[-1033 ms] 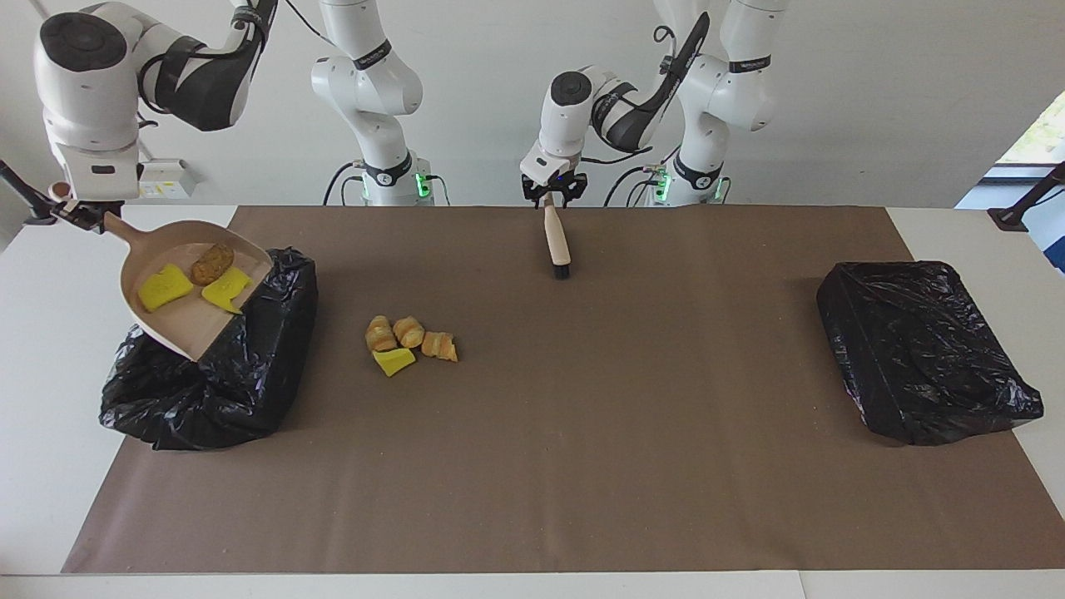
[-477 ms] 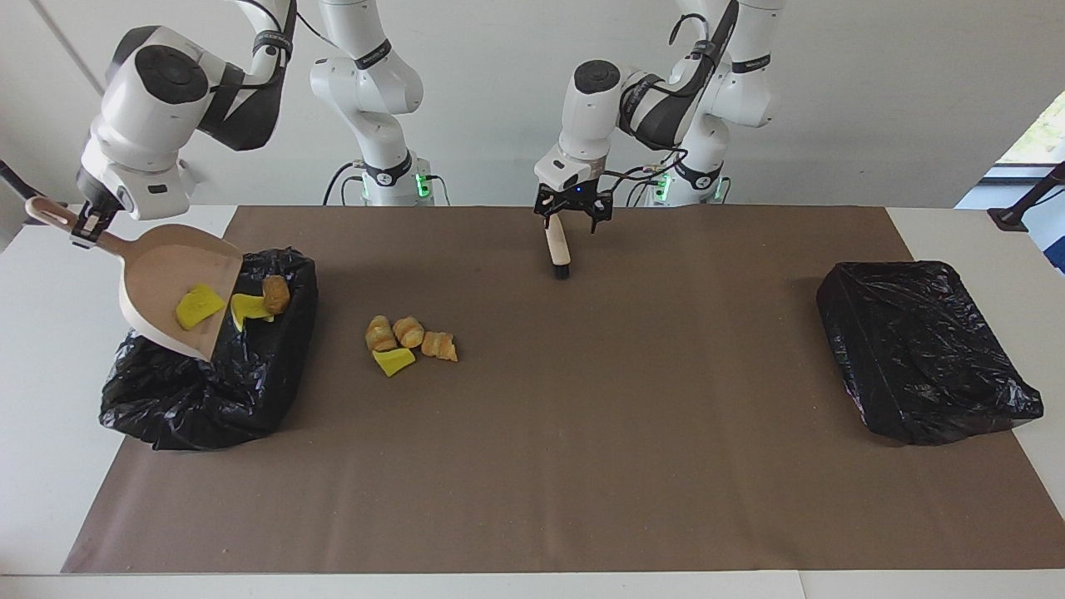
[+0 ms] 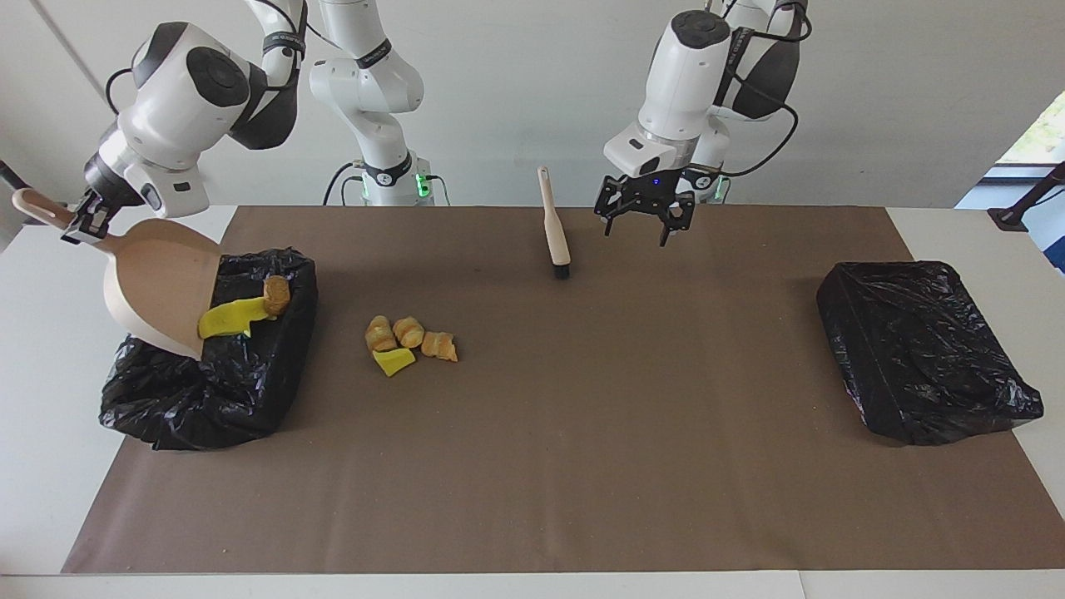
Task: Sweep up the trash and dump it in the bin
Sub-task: 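Shake the dustpan over the bin with the right gripper, then set the dustpan down on the table center with the right gripper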
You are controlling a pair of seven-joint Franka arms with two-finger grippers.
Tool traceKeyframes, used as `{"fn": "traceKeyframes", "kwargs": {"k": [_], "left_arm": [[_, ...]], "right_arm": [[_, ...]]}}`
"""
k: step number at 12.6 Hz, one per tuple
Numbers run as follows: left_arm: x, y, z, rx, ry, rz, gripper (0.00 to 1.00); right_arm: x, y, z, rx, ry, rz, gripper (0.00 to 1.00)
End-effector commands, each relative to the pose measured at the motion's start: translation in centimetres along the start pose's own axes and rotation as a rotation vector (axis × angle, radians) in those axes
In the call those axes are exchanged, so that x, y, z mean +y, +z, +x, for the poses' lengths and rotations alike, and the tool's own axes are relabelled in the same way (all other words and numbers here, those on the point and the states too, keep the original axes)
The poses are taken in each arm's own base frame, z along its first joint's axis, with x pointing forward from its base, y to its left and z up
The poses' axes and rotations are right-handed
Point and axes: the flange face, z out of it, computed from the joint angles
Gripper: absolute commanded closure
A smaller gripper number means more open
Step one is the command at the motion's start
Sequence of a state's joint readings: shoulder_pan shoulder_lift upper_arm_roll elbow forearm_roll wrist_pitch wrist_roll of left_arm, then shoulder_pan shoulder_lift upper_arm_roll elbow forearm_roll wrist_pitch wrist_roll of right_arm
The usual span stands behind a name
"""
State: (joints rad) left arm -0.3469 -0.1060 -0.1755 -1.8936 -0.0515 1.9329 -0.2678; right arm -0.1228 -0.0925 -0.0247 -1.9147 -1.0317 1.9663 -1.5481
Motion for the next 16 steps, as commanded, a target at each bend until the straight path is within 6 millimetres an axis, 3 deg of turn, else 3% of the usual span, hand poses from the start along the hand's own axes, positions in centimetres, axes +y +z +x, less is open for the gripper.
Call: {"fn": "traceKeyframes", "kwargs": {"k": [1,4,6,8,10,12,14,16], "left_arm": [[-2.2,-3.3,3.7,0.0,-0.022,0.013,0.0],[-7.2,-9.1,5.3,0.032,0.015,0.015,0.0],[-11.0,-12.3,5.6,0.056,-0.011,0.024,0.0],[-14.9,-14.4,5.5,0.068,-0.027,0.037,0.0],[-17.0,-14.9,5.2,0.059,-0.05,0.044,0.0],[-18.6,-15.0,5.2,0.067,-0.077,0.05,0.0],[-19.7,-15.1,5.2,0.076,-0.053,0.055,0.0],[-21.7,-15.3,5.0,0.072,-0.016,0.063,0.0]], "right_arm": [[-0.7,-1.3,-1.0,-0.047,-0.04,-0.021,1.0],[-2.1,-5.3,-2.4,-0.007,0.07,-0.066,1.0],[-2.6,-8.5,-1.0,0.114,0.169,-0.058,1.0],[-2.4,-12.3,2.2,0.195,0.309,-0.021,1.0],[-2.0,-15.4,4.7,0.307,0.428,-0.017,1.0],[-1.4,-17.1,6.6,0.407,0.608,0.021,1.0],[0.7,-20.2,10.5,0.511,0.798,0.085,1.0],[3.7,-21.9,14.7,0.597,0.977,0.198,1.0]]}}
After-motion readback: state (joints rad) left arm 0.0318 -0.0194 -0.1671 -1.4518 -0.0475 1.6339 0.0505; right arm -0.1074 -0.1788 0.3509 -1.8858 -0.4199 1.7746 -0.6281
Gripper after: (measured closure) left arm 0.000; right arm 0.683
